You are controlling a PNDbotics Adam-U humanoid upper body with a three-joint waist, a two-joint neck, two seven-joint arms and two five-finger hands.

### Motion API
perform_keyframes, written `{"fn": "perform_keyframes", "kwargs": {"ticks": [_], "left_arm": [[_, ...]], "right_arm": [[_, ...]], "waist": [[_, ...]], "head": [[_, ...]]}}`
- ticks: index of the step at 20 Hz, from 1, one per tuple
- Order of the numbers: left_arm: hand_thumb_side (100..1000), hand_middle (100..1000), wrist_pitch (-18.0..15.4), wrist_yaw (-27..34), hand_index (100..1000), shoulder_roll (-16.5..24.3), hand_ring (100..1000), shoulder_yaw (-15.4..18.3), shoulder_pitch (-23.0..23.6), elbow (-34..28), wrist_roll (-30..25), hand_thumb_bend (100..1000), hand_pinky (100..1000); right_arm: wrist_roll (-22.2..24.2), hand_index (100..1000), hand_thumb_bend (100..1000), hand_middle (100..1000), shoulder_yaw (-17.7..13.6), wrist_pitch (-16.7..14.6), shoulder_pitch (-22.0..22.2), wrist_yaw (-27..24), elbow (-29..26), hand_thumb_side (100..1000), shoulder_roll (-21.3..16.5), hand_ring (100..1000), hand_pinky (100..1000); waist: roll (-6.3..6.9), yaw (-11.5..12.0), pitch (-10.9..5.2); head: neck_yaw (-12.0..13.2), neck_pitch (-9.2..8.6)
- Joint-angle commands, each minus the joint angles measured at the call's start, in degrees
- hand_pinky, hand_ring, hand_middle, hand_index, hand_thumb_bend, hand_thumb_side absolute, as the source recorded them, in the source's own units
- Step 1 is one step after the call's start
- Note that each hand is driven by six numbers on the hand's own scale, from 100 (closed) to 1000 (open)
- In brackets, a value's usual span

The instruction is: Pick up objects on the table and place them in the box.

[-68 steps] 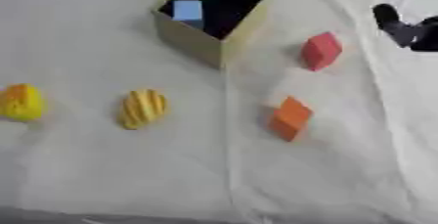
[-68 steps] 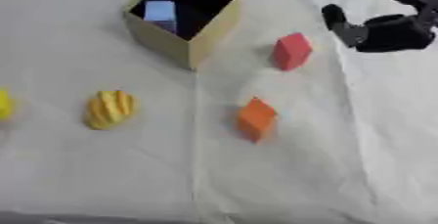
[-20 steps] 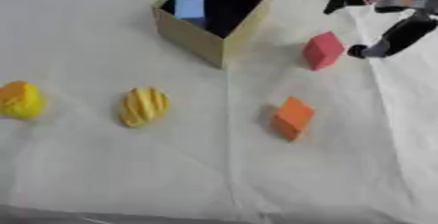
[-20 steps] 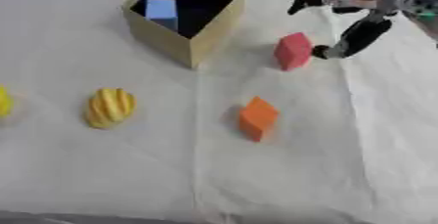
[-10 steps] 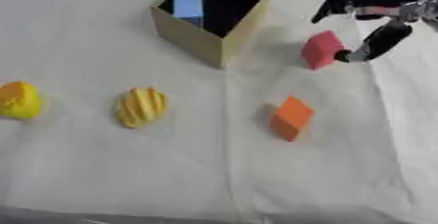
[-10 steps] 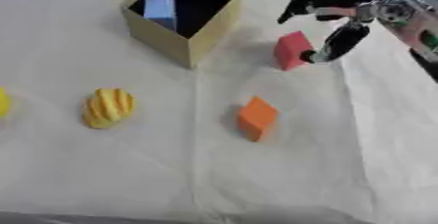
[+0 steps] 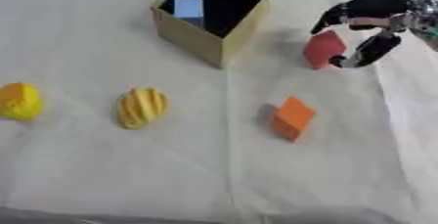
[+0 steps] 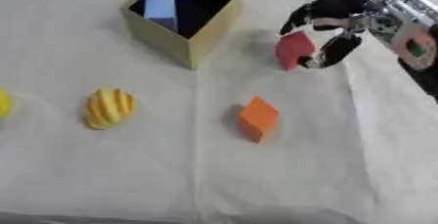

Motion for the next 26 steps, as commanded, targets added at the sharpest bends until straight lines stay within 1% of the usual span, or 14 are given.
{"fn": "perform_keyframes", "kwargs": {"ticks": [1, 5, 7, 9, 11, 14, 17, 20, 22, 24, 26], "left_arm": [[549, 589, -0.04, 0.13, 753, 1.35, 695, 0.21, -0.51, -0.39, -0.13, 427, 696], [551, 589, -0.05, 0.26, 753, 1.31, 695, 0.19, -0.56, -0.35, -0.12, 426, 696], [551, 589, -0.05, 0.30, 752, 1.33, 695, 0.21, -0.55, -0.32, -0.11, 426, 696], [551, 589, -0.06, 0.34, 752, 1.36, 696, 0.24, -0.52, -0.32, -0.09, 426, 696], [551, 589, -0.08, 0.33, 751, 1.37, 696, 0.25, -0.50, -0.34, -0.09, 427, 696], [550, 589, -0.10, 0.29, 751, 1.35, 696, 0.28, -0.48, -0.38, -0.07, 427, 696], [549, 589, -0.10, 0.16, 751, 1.36, 696, 0.34, -0.43, -0.43, -0.02, 428, 696], [549, 590, -0.08, 0.04, 751, 1.33, 696, 0.37, -0.27, -0.49, 0.02, 427, 696], [549, 590, -0.07, 0.01, 751, 1.35, 696, 0.39, -0.13, -0.48, 0.05, 428, 696], [549, 590, -0.07, -0.02, 751, 1.35, 696, 0.31, -0.10, -0.51, -0.02, 427, 696], [548, 590, -0.07, -0.06, 751, 1.31, 696, 0.20, -0.10, -0.53, -0.15, 428, 696]], "right_arm": [[0.52, 899, 269, 812, -0.91, -0.35, -1.23, 0.02, 1.00, 350, -0.58, 845, 883], [0.38, 873, 274, 764, -1.05, -0.64, -1.63, 0.51, 2.75, 294, 0.44, 796, 869], [-0.06, 824, 247, 698, -1.24, -0.74, -1.64, 0.12, 3.28, 223, 0.70, 739, 848], [-0.72, 794, 247, 662, -1.57, -0.60, -1.63, -0.64, 3.31, 145, 0.67, 704, 839], [-1.64, 760, 247, 624, -1.93, -0.20, -1.65, -1.34, 2.89, 133, 0.50, 663, 832], [-3.12, 734, 235, 597, -2.64, 0.79, -1.72, -2.24, 1.50, 126, 0.25, 628, 824], [-4.39, 714, 246, 574, -3.97, 1.85, -2.24, -3.28, -1.99, 116, -0.06, 600, 821], [-5.10, 716, 276, 569, -5.53, 2.92, -4.33, -3.72, -6.73, 100, 0.40, 596, 822], [-4.06, 722, 313, 576, -5.95, 3.81, -7.24, -4.32, -8.92, 102, 1.72, 603, 823], [-2.62, 725, 335, 577, -5.82, 4.43, -11.34, -4.08, -9.18, 100, 4.35, 606, 823], [-1.56, 727, 352, 575, -5.79, 4.82, -15.43, -3.19, -7.45, 100, 7.85, 605, 824]], "waist": [[0.20, 0.09, -0.84], [0.26, 0.24, -0.67], [0.27, 0.28, -0.58], [0.24, 0.26, -0.54], [0.19, 0.14, -0.56], [0.15, -0.07, -0.65], [0.14, -0.22, -0.82], [0.08, -0.36, -1.04], [0.00, -0.47, -1.24], [-0.08, -0.48, -1.45], [-0.09, -0.33, -1.66]], "head": [[-0.15, -0.52], [-0.15, -0.62], [-0.08, -0.59], [0.01, -0.49], [0.11, -0.46], [0.22, -0.49], [0.33, -0.44], [0.37, -0.32], [0.40, -0.18], [0.33, -0.08], [0.17, -0.05]]}}
